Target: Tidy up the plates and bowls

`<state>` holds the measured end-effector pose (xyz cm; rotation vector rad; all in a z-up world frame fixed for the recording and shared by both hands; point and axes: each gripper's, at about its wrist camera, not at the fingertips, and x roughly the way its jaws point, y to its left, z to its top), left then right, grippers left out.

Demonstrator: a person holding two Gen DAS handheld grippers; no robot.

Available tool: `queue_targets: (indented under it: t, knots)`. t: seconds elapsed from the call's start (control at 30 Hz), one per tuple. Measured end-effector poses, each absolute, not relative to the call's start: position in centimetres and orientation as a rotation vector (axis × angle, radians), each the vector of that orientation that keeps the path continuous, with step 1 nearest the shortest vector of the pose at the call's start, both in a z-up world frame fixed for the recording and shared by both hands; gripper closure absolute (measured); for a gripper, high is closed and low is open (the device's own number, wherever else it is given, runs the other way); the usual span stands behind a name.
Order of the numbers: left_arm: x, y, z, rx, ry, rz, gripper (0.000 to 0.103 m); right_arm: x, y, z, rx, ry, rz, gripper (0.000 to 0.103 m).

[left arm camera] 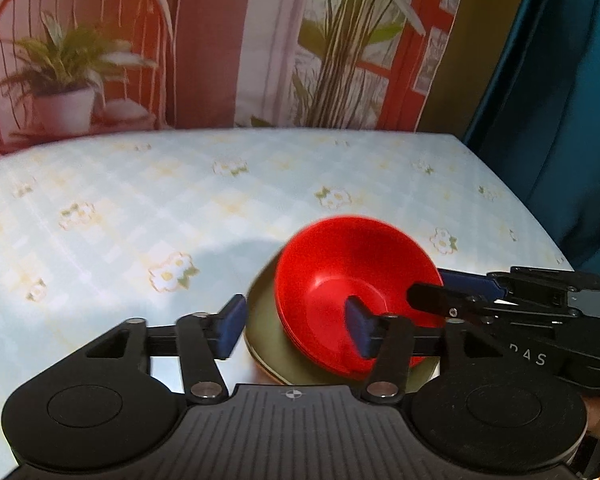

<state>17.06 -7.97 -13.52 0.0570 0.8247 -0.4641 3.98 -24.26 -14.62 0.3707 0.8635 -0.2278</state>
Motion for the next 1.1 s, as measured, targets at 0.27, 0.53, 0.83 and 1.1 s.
queue_targets:
  t: [0.27,0.53,0.83,1.1]
  knots:
    - [15.4,-6.7,-10.6,0.088,0.732,-0.405,0.023,3.5,-24.3,-12.3,0.355,0.853,-0.239,0.064]
    - [12.5,-4.5,-6.6,0.087,0.623,-0.348,0.008,2.2,-23.9,-8.2,0.334,0.823,-0.269,0.029]
    - [7.9,-3.5,-1.1,0.128,0.493,-0.271,0.000,0.5,-22.2,-1.7,0.240,0.741,-0.314,0.000]
    - [4.7,-2.5,2.3,0.134,0.437,-0.213,0.000,-1.0,-20.1,2.6,0.209,0.691,-0.328,0.000]
